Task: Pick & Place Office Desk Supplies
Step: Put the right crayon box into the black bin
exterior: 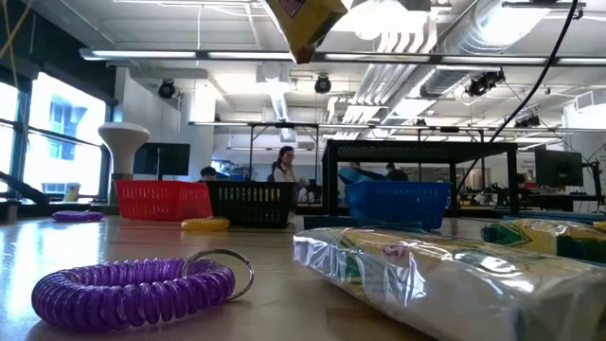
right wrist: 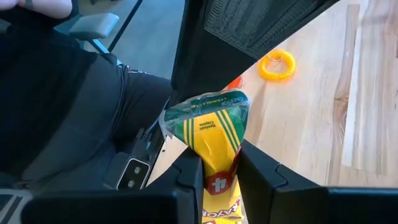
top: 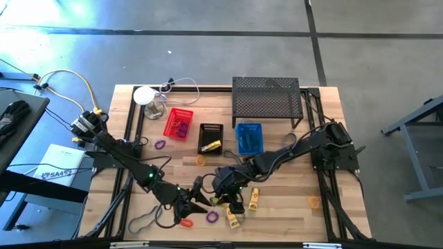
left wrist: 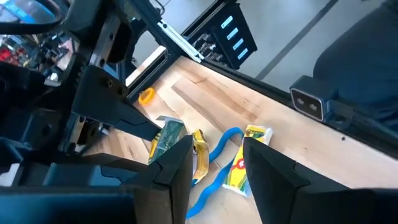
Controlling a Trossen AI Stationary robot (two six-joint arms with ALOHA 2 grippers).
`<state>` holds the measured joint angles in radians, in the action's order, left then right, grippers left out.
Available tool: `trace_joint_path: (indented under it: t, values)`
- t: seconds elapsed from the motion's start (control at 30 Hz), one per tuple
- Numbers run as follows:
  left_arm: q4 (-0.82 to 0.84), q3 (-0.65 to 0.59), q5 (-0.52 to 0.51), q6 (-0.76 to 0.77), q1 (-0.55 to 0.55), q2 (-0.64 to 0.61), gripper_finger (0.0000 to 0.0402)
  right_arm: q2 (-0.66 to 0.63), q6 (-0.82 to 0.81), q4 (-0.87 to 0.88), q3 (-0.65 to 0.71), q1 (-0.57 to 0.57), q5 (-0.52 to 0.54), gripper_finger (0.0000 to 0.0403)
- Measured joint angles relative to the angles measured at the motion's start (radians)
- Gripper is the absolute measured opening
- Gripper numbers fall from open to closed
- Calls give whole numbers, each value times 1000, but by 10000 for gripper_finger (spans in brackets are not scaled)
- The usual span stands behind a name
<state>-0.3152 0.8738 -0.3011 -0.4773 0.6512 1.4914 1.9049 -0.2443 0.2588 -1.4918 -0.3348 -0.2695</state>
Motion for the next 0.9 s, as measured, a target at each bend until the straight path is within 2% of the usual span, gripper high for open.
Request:
trace_joint_path:
  t: [0.27,0.47,0.57,0.63,0.8,0.9]
  values:
    - [-12,0,-52,-50,60,0,135,0,-47,59,0,-9,2,62]
    - [-10,0,-70,-44,8,0,135,0,-50,23,0,-15,2,62]
    - [-10,0,-66,6,-21,0,135,0,-50,22,0,-15,7,62]
    - [-9,0,-44,29,-38,0,135,0,-50,22,0,-15,8,62]
    - [-9,0,90,-1,-66,0,135,1,-50,19,0,-12,6,62]
    - [-8,0,110,13,-89,0,135,1,-50,19,0,-10,8,62]
